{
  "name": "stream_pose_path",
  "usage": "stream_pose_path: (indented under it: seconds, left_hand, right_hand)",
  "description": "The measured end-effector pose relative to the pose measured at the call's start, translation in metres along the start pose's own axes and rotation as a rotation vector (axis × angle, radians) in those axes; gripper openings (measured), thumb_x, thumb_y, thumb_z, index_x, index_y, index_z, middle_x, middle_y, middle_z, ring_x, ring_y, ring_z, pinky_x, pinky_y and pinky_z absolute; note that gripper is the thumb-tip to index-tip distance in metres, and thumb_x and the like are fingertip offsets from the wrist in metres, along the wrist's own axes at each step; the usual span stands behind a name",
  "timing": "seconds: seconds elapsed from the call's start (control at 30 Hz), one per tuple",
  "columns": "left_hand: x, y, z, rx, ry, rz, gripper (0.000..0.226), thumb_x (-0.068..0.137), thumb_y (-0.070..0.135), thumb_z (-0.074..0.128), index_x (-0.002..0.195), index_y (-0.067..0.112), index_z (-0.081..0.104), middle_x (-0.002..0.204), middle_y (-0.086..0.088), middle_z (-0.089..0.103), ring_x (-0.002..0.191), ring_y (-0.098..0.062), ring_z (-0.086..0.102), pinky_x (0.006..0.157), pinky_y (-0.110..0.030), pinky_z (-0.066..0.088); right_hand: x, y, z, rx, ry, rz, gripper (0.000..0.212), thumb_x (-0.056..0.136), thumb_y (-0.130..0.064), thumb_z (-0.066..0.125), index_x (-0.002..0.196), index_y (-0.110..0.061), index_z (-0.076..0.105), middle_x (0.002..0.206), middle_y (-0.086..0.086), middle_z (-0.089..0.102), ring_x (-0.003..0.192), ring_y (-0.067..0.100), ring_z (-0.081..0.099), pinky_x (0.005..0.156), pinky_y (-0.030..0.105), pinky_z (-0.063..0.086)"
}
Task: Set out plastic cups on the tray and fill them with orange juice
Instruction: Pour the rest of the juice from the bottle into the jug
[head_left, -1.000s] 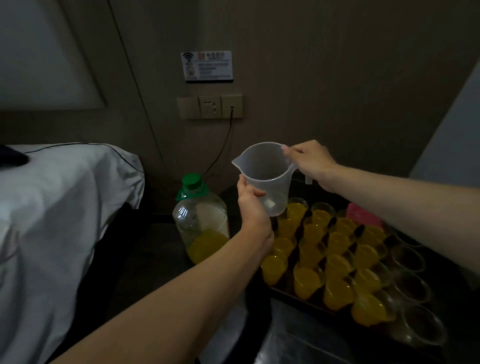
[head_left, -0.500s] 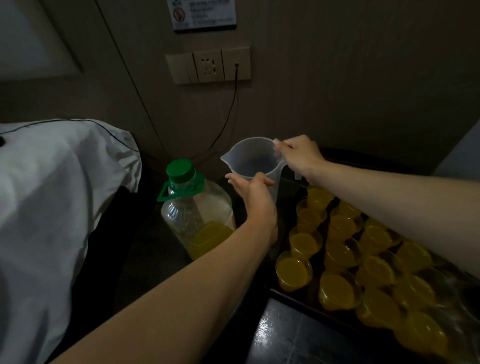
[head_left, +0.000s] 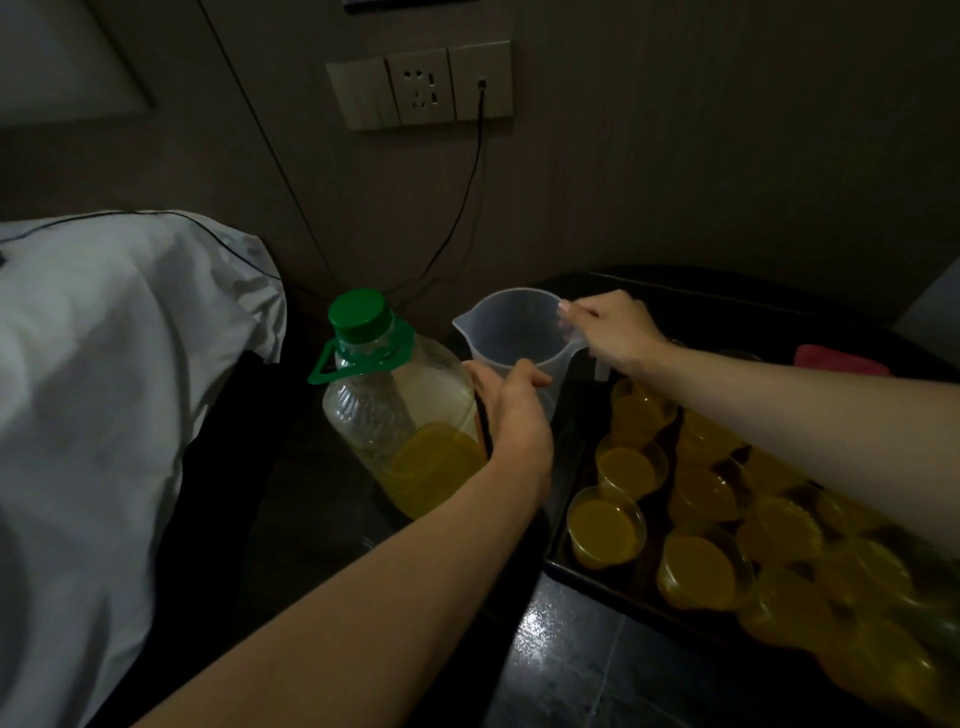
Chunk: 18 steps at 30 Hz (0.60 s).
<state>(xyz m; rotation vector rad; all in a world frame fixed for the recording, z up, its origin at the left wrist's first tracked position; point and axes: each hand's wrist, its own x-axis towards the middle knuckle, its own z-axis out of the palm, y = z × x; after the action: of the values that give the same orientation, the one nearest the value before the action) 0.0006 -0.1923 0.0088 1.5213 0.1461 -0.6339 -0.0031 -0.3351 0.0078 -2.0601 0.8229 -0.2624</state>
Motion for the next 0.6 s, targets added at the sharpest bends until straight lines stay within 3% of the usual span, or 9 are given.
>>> stream_pose_path:
  seconds: [0.1,0.23,0.3,0.4,0.5,0.6]
  left_hand:
    - [0.000,-0.004,-0.002,-0.012,0.022,0.024,0.094,0.082,0.021,0.063,0.157,0.043,0.011,0.150,-0.007,0.034,0.132,-0.030,0.039,0.110,-0.050,0.036]
    - [-0.001,-0.003,-0.002,-0.028,0.029,0.047,0.092,0.083,0.018,0.063,0.158,0.038,0.014,0.152,-0.005,0.032,0.135,-0.031,0.037,0.113,-0.054,0.034]
    - [0.000,-0.003,-0.001,-0.040,0.037,0.058,0.087,0.082,0.019,0.063,0.156,0.032,0.020,0.152,-0.005,0.033,0.135,-0.031,0.037,0.112,-0.054,0.034]
    - [0.001,-0.001,0.000,-0.044,0.066,0.053,0.086,0.067,0.029,0.064,0.148,0.025,0.034,0.148,-0.007,0.038,0.130,-0.032,0.041,0.109,-0.057,0.037]
    - [0.002,-0.004,0.001,-0.067,0.083,0.036,0.095,0.059,0.033,0.064,0.149,0.027,0.033,0.150,-0.004,0.038,0.134,-0.032,0.039,0.111,-0.057,0.035]
    - [0.004,-0.008,0.001,-0.094,0.072,0.023,0.100,0.054,0.037,0.063,0.149,0.030,0.033,0.151,-0.003,0.037,0.133,-0.031,0.039,0.111,-0.057,0.035]
  right_hand:
    - [-0.002,0.000,0.000,-0.026,-0.002,-0.012,0.038,0.108,-0.034,0.044,0.096,-0.012,0.072,0.094,0.008,0.071,0.091,0.018,0.068,0.082,0.035,0.055]
    - [-0.006,0.000,-0.001,-0.002,-0.030,-0.029,0.037,0.110,-0.038,0.037,0.099,-0.019,0.068,0.093,0.001,0.068,0.089,0.012,0.065,0.073,0.027,0.048]
    - [-0.007,0.000,-0.002,0.021,-0.041,-0.035,0.039,0.109,-0.041,0.038,0.120,-0.019,0.068,0.112,0.001,0.070,0.107,0.015,0.066,0.087,0.030,0.050]
    - [-0.011,-0.003,-0.004,0.017,-0.077,-0.019,0.056,0.107,-0.044,0.041,0.156,-0.018,0.038,0.145,0.005,0.056,0.134,0.021,0.053,0.104,0.031,0.044]
    - [-0.015,-0.005,-0.009,-0.018,-0.093,-0.040,0.064,0.106,-0.049,0.042,0.161,-0.023,0.024,0.154,0.008,0.047,0.141,0.024,0.045,0.111,0.037,0.040]
    - [-0.020,-0.007,-0.015,-0.044,-0.094,-0.062,0.066,0.105,-0.050,0.042,0.162,-0.026,0.020,0.162,0.007,0.036,0.148,0.027,0.034,0.115,0.040,0.034]
